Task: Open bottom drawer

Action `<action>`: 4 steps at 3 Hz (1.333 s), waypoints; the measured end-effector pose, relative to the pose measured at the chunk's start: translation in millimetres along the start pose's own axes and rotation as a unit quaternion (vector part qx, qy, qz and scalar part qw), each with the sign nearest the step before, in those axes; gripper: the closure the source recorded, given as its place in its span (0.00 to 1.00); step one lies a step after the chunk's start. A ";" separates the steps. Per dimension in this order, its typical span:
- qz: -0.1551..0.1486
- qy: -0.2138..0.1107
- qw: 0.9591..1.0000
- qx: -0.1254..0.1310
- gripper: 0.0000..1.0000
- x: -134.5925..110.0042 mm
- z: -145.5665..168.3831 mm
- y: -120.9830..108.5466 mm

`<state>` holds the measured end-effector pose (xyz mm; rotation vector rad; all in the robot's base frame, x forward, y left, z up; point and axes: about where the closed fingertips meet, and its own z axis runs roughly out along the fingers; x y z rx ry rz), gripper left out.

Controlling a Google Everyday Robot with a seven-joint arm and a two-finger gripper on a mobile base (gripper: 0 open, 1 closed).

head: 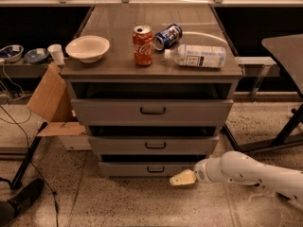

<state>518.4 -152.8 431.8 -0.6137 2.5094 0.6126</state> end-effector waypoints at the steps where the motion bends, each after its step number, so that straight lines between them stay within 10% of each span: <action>1: 0.000 0.000 1.000 0.000 0.00 0.0 0.0 0.0; 4: 0.055 -0.061 0.996 -0.019 0.00 -4.4 52.9 -18.5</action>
Offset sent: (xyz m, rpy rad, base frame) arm -0.0028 -0.0015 0.0049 -0.0163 -0.0069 -0.0308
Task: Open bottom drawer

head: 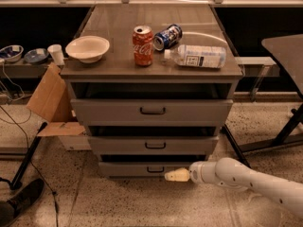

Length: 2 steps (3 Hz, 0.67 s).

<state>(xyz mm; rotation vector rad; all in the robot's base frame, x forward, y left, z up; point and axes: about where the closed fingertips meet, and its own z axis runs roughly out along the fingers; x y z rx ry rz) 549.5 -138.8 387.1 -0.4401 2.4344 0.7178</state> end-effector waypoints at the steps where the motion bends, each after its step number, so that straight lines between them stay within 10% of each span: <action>1: 0.033 -0.019 0.999 -0.012 0.00 5.0 44.9 -14.5; 2: 0.058 -0.038 0.997 -0.021 0.00 10.2 89.3 -25.4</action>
Offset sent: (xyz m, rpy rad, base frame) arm 0.0553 0.0359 -0.1076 0.1551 0.0214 -0.1229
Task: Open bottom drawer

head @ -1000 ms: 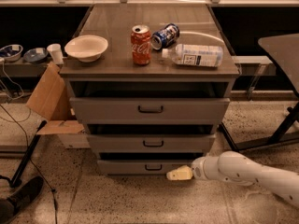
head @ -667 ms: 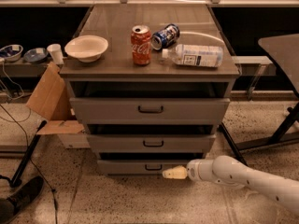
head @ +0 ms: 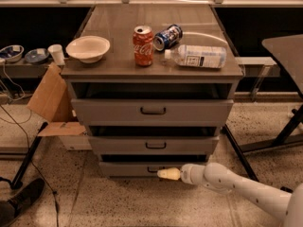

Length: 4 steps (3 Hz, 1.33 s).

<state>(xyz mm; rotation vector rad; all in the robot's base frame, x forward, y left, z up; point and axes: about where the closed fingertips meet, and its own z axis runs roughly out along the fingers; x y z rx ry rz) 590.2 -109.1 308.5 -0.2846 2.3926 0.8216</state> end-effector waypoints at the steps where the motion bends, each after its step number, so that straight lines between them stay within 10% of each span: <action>1: 0.004 -0.017 1.000 0.000 0.00 -0.4 21.0 -5.3; 4: 0.010 -0.072 0.997 0.016 0.65 -7.3 72.0 -25.6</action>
Offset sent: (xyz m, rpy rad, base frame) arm 0.0377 0.0183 -0.0501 0.0541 -0.0903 -0.0670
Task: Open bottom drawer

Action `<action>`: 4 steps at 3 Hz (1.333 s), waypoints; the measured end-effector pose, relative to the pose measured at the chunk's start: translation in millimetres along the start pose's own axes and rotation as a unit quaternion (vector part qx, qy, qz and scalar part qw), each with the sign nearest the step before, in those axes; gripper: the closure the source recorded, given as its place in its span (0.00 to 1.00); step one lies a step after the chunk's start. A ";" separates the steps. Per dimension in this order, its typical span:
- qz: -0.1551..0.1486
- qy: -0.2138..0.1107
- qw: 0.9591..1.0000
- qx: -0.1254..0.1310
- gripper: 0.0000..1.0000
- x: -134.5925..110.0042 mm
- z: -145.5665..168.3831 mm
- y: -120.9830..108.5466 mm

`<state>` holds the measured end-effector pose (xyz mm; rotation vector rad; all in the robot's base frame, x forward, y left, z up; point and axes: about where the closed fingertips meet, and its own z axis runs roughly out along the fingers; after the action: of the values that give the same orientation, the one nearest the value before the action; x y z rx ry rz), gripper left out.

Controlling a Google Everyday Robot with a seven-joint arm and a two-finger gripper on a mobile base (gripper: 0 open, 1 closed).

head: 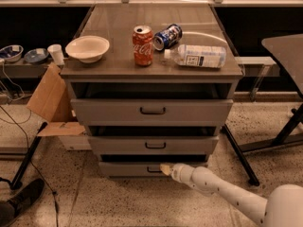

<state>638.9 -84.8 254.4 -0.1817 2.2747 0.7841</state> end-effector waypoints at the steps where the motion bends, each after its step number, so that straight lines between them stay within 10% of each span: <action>1: 0.010 -0.026 0.999 0.024 0.88 -6.4 8.0 -8.3; 4: 0.040 -0.102 0.986 0.127 1.00 -40.8 28.2 -37.3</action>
Offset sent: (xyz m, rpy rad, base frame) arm 0.0394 -0.0215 -0.0001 -0.0520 -0.0947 -0.2614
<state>698.2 -102.1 247.8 0.1038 2.1720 0.5184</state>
